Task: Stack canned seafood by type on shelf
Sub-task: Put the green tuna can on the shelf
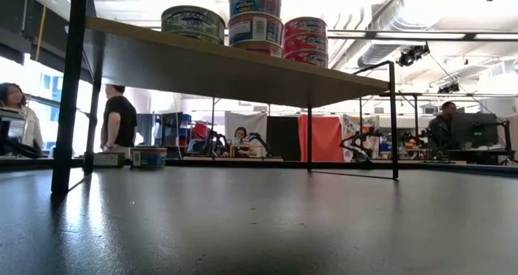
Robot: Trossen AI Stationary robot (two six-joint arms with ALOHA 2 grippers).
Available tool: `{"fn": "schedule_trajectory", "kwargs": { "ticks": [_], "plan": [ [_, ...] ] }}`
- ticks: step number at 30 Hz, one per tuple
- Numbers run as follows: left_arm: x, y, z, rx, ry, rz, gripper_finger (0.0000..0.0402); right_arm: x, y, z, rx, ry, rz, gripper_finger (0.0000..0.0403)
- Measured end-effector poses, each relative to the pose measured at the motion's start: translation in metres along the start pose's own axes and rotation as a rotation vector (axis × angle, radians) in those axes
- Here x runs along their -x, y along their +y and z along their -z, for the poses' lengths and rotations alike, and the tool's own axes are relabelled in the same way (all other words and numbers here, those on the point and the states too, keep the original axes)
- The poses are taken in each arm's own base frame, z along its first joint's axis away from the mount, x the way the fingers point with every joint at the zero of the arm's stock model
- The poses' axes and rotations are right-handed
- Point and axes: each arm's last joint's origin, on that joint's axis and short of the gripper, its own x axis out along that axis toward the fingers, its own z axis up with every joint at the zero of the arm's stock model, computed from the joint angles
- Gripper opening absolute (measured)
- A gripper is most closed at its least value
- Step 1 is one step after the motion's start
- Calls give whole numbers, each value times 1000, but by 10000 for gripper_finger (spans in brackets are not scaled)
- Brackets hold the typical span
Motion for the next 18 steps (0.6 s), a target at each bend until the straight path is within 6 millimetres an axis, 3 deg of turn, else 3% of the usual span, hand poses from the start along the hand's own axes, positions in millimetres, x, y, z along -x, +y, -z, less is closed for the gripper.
{"fn": "schedule_trajectory", "kwargs": {
  "ticks": [4, 9, 18],
  "plan": [
    [-17, -9, -18, -17, -52, 53, 0, 1, -2, -5, 2, -2, 10, 0],
    [-44, -35, -36, -112, -111, 150, 0, 1, -3, -4, 8, 1, 16, 0],
    [-86, -78, -85, -284, -229, 130, 0, -1, -4, -7, 2, -3, 23, 0]
  ]
}}
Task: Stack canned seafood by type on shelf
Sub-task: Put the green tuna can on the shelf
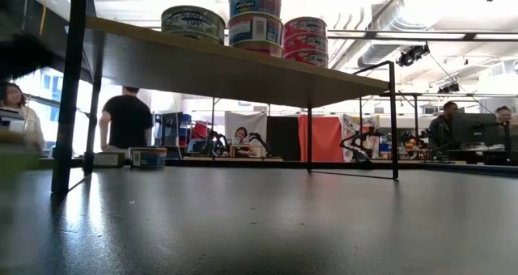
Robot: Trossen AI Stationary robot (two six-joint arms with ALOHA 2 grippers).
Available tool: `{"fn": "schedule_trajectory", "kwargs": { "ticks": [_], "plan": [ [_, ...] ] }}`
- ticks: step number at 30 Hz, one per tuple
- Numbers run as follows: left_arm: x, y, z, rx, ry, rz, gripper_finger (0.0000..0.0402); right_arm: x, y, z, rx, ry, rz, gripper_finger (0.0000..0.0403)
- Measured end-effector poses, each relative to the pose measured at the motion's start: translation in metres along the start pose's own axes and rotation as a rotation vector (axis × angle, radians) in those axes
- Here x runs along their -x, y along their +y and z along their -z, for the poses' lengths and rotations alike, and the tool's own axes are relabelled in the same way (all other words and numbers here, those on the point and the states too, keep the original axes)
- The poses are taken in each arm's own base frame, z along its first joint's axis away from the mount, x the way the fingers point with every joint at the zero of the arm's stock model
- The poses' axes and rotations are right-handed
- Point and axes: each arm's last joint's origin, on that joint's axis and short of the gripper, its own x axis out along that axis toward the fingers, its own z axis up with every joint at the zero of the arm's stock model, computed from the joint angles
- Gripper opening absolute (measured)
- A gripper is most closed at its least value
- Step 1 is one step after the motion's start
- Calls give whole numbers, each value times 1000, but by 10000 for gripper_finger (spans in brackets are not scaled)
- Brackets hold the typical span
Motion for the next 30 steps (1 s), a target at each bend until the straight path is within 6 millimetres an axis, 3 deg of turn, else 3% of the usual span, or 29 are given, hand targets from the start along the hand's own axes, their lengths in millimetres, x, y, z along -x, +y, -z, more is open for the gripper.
{"fn": "schedule_trajectory", "kwargs": {
  "ticks": [5, 13, 19, 23, 30],
  "plan": [
    [-27, 6, -37, -29, -103, -21, 0, -3, -1, -3, -7, -5, 8, 0],
    [-57, 36, -91, -44, -213, -67, 0, -4, -1, -4, -25, 1, 9, 0],
    [-71, 50, -122, -76, -240, -81, 0, -11, -10, -6, -182, 111, 72, 0],
    [-69, 52, -137, -85, -255, -58, 0, -23, -22, -4, -222, 171, 128, 0],
    [-31, 36, -152, -175, -276, -44, 0, -48, -48, 14, -206, 364, 142, 0]
  ]
}}
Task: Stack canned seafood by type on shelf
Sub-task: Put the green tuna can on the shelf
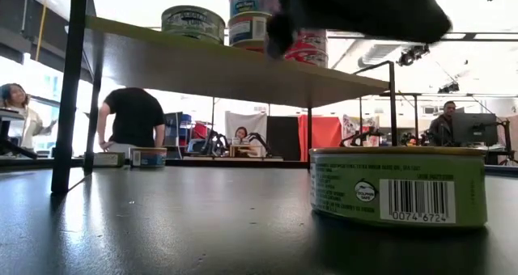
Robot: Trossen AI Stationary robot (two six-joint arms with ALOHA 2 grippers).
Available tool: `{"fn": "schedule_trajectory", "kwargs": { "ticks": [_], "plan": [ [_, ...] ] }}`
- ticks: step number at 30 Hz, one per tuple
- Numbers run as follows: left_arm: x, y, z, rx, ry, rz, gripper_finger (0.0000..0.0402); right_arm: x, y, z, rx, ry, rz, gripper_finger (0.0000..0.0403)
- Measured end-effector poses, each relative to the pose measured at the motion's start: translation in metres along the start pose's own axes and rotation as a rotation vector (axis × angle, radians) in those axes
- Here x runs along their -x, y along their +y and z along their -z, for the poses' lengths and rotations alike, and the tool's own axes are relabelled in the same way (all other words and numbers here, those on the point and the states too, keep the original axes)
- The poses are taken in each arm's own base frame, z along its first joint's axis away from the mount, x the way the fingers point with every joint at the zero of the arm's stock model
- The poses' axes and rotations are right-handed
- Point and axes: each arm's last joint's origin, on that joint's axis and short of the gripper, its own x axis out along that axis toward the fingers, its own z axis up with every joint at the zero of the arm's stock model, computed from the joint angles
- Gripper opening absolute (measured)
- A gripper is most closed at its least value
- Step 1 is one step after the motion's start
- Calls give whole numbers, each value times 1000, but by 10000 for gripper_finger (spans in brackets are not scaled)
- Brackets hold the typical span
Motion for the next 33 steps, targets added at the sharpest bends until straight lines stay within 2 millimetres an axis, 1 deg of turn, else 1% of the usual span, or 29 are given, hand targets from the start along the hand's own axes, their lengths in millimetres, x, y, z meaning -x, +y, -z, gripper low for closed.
{"fn": "schedule_trajectory", "kwargs": {
  "ticks": [3, 6, 11, 14, 20, 24, 28, 33],
  "plan": [
    [9, -5, 8, -51, 51, -65, 0, -19, -11, -2, -42, 51, -52, 0],
    [14, -13, 19, -66, 78, -93, 0, -36, -22, -7, -97, 34, -127, 0],
    [16, -25, 28, -64, 65, -76, 0, -52, -35, -22, -169, -3, -190, 0],
    [17, -25, 28, -63, 41, -108, 0, -56, -40, -29, -189, -16, -173, 0],
    [8, -12, 28, -35, 63, -159, 0, -59, -43, -41, -195, -28, -159, 0],
    [3, -8, 29, -23, 85, -142, 0, -62, -44, -46, -198, -37, -151, 0],
    [0, -8, 34, -25, 108, -129, 0, -66, -46, -47, -196, -41, -138, 0],
    [-2, -10, 39, -31, 121, -137, 0, -72, -43, -51, -211, -60, -172, 0]
  ]
}}
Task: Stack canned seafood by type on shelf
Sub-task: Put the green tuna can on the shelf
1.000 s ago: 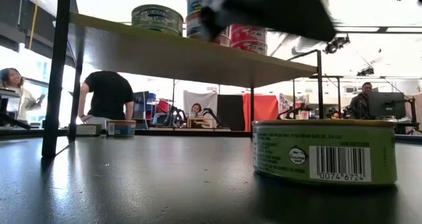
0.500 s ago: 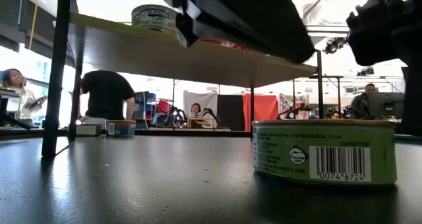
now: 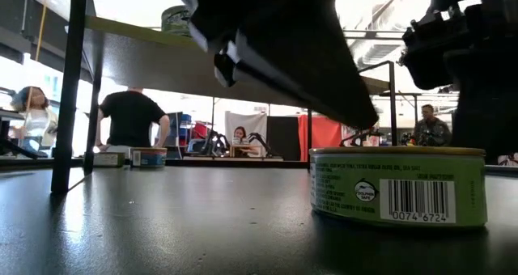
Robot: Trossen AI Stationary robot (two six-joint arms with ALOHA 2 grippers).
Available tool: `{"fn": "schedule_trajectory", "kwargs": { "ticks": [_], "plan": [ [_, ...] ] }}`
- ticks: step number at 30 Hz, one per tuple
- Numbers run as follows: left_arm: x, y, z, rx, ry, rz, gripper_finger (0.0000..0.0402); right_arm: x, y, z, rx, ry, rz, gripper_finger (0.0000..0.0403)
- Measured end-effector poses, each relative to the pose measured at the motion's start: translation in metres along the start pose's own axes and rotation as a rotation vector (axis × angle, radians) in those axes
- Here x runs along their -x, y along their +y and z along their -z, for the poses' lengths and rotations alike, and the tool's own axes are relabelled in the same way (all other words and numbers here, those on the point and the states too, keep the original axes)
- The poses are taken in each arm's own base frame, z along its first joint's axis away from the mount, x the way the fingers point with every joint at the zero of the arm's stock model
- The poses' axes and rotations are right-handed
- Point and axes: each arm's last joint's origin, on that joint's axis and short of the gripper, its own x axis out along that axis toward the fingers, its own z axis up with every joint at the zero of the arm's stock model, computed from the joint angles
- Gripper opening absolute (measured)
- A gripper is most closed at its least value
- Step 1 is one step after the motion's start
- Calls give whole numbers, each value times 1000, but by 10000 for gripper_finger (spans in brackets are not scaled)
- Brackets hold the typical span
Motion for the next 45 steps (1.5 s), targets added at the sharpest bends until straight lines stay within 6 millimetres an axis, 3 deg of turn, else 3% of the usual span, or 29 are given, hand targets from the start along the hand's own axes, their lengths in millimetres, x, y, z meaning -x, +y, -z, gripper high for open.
{"fn": "schedule_trajectory", "kwargs": {
  "ticks": [22, 34, 45],
  "plan": [
    [-20, -4, 14, 87, 40, 29, 0, -9, 4, -2, -16, -15, -59, 0],
    [-25, -6, 8, -13, -28, 106, 0, 6, 59, -6, 31, -19, -247, 0],
    [-26, -5, 12, 9, 12, 87, 0, 15, 70, -6, 99, -1, -277, 0]
  ]
}}
